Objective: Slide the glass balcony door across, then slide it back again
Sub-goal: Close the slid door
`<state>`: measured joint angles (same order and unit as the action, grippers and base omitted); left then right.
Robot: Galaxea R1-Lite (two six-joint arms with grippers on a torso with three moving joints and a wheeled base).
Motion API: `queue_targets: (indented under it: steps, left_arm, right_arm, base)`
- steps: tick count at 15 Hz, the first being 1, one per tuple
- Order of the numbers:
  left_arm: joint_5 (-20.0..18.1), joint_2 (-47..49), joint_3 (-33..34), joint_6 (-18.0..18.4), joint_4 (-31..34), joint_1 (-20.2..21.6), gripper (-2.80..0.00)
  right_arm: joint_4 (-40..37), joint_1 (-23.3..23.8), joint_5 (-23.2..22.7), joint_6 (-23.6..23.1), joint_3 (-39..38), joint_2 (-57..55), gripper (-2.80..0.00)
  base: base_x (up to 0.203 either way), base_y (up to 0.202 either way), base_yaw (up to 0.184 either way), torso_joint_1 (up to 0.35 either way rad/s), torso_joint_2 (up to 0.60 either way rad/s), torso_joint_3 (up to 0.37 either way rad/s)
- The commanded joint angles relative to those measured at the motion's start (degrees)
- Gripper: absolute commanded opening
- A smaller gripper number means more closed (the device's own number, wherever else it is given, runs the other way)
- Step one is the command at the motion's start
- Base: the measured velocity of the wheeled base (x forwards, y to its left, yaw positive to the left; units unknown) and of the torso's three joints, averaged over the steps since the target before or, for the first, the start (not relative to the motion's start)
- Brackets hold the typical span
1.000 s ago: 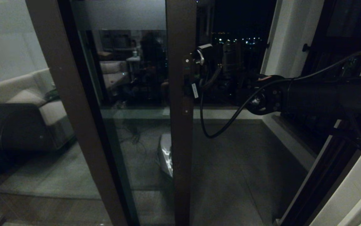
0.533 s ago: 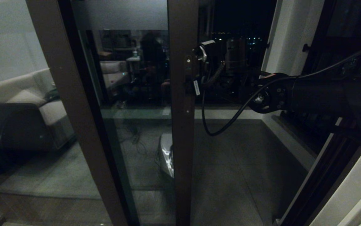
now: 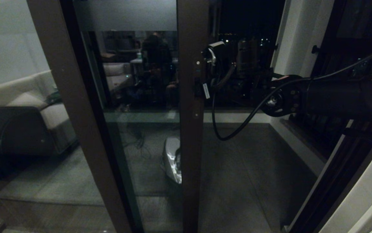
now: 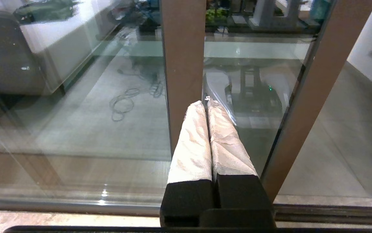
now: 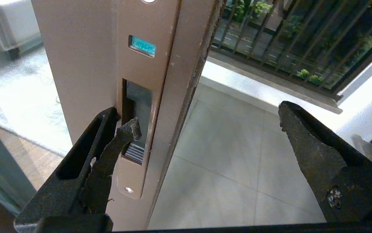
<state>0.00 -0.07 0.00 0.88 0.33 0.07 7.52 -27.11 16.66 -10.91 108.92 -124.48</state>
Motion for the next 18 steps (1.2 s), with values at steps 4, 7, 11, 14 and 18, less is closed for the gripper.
queue_targets:
  steps: [4,7,11,14,18]
  left_arm:
    - [0.0,0.0,0.1,0.0,0.0,0.0,-2.8]
    - [0.0,0.0,0.1,0.0,0.0,0.0,-2.8]
    - [0.0,0.0,0.1,0.0,0.0,0.0,-2.8]
    - [0.0,0.0,0.1,0.0,0.0,0.0,-2.8]
    - [0.0,0.0,0.1,0.0,0.0,0.0,-2.8]
  right_arm:
    - [0.1,5.5,0.0,-0.5,-0.5,0.2,0.0]
    - [1.4,6.0,0.0,-1.5,-2.8,1.1,0.0]
    - [6.2,6.1,0.0,-5.1,-8.2,3.1,0.0]
    - [9.2,6.8,0.1,-8.6,-12.1,4.7,0.0]
    - [9.2,7.2,0.1,-8.7,-12.2,4.8,0.0]
  base:
    - [0.0,0.0,0.0,0.0,0.0,0.0]
    - [0.0,0.0,0.0,0.0,0.0,0.0]
    - [0.0,0.0,0.0,0.0,0.0,0.0]
    - [0.0,0.0,0.0,0.0,0.0,0.0]
    - [0.0,0.0,0.0,0.0,0.0,0.0]
